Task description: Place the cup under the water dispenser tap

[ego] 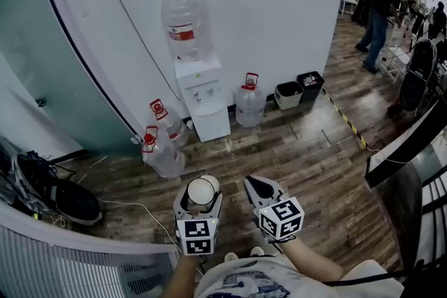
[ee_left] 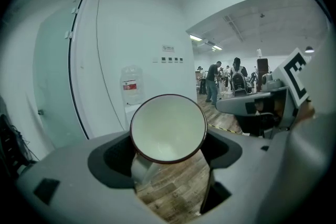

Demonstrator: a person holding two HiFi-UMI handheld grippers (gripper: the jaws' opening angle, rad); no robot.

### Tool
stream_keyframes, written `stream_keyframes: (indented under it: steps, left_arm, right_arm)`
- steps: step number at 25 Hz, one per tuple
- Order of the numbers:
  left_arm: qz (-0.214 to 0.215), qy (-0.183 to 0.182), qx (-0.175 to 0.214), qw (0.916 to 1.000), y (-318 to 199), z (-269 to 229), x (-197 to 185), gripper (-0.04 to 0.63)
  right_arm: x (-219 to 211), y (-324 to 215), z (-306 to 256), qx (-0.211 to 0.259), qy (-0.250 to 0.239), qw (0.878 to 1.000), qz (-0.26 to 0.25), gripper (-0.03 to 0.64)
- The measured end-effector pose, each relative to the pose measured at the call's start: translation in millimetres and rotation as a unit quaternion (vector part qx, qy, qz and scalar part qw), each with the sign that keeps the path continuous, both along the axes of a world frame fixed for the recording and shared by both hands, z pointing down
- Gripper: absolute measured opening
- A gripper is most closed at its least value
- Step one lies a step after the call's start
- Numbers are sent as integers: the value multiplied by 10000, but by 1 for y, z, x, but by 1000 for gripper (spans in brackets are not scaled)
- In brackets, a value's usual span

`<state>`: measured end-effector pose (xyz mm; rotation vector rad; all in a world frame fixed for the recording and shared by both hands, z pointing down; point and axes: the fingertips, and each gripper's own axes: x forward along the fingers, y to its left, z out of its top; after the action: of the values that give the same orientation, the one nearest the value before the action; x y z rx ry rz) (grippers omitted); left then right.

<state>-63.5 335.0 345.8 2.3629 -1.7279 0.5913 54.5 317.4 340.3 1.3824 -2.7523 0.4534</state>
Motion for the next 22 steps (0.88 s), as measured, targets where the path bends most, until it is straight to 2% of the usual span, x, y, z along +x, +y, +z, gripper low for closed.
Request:
stream_keyframes:
  steps: [5,12,22]
  left_arm:
    - [-93,-46,100,9999,-2,1,17,426]
    - [-32,47,-31,10000,-24,6,34,426]
    - [85,59,-123,9999,-133,21,21,426]
  right_arm:
    - [21,1,7,-10,-65,10000,-57,20]
    - [35,-21,15,-173,-124,9998,-61,20]
    - [20,-127,30,-380,-125,9992,-18,20]
